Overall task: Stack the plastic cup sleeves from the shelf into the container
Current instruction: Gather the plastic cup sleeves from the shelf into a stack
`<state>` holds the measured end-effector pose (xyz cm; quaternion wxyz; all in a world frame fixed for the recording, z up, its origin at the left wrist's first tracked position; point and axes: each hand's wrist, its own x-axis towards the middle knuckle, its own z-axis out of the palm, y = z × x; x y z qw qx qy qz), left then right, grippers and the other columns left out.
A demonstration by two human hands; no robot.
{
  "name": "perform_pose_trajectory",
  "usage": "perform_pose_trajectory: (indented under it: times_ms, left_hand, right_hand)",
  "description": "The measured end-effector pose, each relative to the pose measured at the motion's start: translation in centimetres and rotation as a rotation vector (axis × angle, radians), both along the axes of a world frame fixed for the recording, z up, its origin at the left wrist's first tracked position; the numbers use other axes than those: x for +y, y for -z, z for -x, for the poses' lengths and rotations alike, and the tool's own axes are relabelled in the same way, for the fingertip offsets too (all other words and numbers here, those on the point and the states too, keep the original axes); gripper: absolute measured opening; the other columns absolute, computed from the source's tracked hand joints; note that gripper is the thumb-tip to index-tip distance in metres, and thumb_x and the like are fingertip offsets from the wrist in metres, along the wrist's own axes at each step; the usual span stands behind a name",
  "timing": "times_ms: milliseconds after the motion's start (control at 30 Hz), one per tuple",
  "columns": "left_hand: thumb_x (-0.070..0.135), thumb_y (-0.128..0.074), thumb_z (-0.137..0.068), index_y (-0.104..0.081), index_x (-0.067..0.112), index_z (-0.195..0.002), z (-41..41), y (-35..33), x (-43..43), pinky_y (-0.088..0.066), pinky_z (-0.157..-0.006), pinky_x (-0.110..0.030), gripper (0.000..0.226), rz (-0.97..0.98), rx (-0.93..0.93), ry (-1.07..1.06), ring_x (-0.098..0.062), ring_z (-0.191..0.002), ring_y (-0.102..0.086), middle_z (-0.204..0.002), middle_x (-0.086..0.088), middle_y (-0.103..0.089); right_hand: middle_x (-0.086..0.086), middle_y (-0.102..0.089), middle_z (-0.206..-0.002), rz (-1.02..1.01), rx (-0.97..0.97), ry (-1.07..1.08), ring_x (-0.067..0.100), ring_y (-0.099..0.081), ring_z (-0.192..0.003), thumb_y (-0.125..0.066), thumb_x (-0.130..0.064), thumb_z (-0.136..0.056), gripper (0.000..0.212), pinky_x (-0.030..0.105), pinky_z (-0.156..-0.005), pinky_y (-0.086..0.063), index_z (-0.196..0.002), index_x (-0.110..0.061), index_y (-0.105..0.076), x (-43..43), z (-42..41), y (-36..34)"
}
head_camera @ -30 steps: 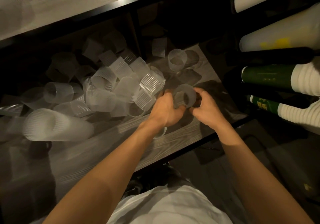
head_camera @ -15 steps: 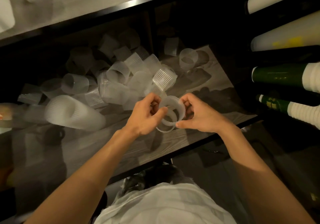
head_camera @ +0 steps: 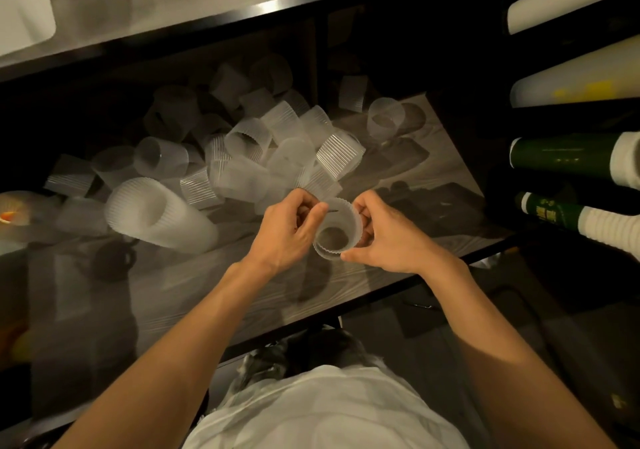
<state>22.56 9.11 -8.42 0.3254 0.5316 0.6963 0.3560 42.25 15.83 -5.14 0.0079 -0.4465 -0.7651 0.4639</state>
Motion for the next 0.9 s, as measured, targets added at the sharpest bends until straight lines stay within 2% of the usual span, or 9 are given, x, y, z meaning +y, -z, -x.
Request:
perform_pose_trajectory:
  times_ms: [233, 433, 533, 633, 700, 767, 833, 900]
  left_hand:
    - [0.042, -0.06, -0.099, -0.064, 0.019, -0.094, 0.1, 0.1, -0.5, -0.054, -0.059, -0.035, 0.024, 0.013, -0.053, 0.016, -0.021, -0.065, -0.062, -0.077, -0.005, -0.068]
    - [0.04, -0.062, -0.099, -0.064, 0.018, -0.094, -0.2, 0.2, -0.7, -0.053, -0.058, -0.029, 0.022, 0.025, -0.075, 0.021, -0.021, -0.067, -0.062, -0.078, -0.007, -0.068]
    - [0.04, -0.062, -0.099, -0.064, 0.018, -0.092, -0.1, 0.7, -1.0, -0.049, -0.056, -0.02, 0.023, 0.048, -0.061, 0.018, -0.015, -0.064, -0.061, -0.075, -0.004, -0.067]
    - [0.044, -0.06, -0.099, -0.065, 0.021, -0.095, 0.3, 1.5, -1.2, -0.051, -0.06, -0.023, 0.024, 0.113, 0.03, 0.025, -0.01, -0.066, -0.061, -0.071, 0.004, -0.066]
    - [0.047, -0.053, -0.1, -0.063, 0.023, -0.099, 0.5, 1.9, -1.1, -0.05, -0.063, -0.028, 0.026, 0.151, 0.096, 0.02, -0.006, -0.067, -0.062, -0.07, 0.008, -0.064]
    - [0.044, -0.048, -0.102, -0.061, 0.025, -0.103, 0.6, 1.8, -0.7, -0.048, -0.07, -0.029, 0.023, 0.154, 0.12, -0.032, -0.005, -0.077, -0.062, -0.081, 0.01, -0.066]
    - [0.035, -0.049, -0.102, -0.061, 0.025, -0.107, 0.5, 1.2, 0.3, -0.048, -0.074, -0.021, 0.016, 0.114, 0.113, -0.076, -0.003, -0.084, -0.061, -0.094, 0.008, -0.066]
    - [0.027, -0.052, -0.098, -0.062, 0.022, -0.112, 0.2, 0.0, 1.6, -0.047, -0.074, -0.011, 0.018, 0.08, 0.091, -0.085, 0.003, -0.085, -0.061, -0.101, 0.008, -0.067]
  right_hand:
    - [-0.007, -0.06, -0.104, -0.004, -0.038, -0.026, 0.013, -0.066, -0.086, -0.09, -0.034, -0.071, 0.061, 0.04, -0.078, -0.06, -0.109, -0.027, -0.043, -0.1, 0.0, -0.3]
    - [-0.01, -0.059, -0.105, -0.011, -0.105, -0.052, 0.01, -0.064, -0.091, -0.09, -0.035, -0.07, 0.062, 0.041, -0.08, -0.06, -0.107, -0.029, -0.041, -0.3, 0.0, 0.0]
    - [-0.011, -0.059, -0.106, 0.004, -0.122, -0.057, 0.009, -0.063, -0.092, -0.091, -0.036, -0.07, 0.063, 0.037, -0.079, -0.059, -0.109, -0.029, -0.042, -0.4, 0.1, 0.3]
    - [-0.01, -0.056, -0.118, -0.016, -0.192, -0.065, 0.013, -0.061, -0.1, -0.09, -0.036, -0.072, 0.072, 0.032, -0.082, -0.054, -0.125, -0.028, -0.043, -0.6, 0.4, 1.1]
    - [-0.001, -0.05, -0.138, -0.022, -0.275, -0.074, 0.019, -0.057, -0.12, -0.089, -0.036, -0.072, 0.095, 0.037, -0.096, -0.051, -0.148, -0.027, -0.033, -0.7, 0.4, 1.6]
    - [0.005, -0.045, -0.147, -0.004, -0.29, -0.037, 0.02, -0.054, -0.127, -0.088, -0.03, -0.075, 0.103, 0.038, -0.104, -0.049, -0.156, -0.026, -0.026, -0.4, 0.4, 1.8]
    - [0.004, -0.048, -0.141, -0.037, -0.216, 0.051, 0.013, -0.055, -0.116, -0.084, -0.019, -0.08, 0.09, 0.036, -0.1, -0.051, -0.154, -0.023, -0.033, 0.3, 0.5, 1.7]
    - [0.001, -0.049, -0.134, -0.153, -0.11, 0.176, 0.009, -0.055, -0.105, -0.076, -0.007, -0.082, 0.072, 0.035, -0.094, -0.054, -0.145, -0.019, -0.043, 1.3, 0.9, 1.5]
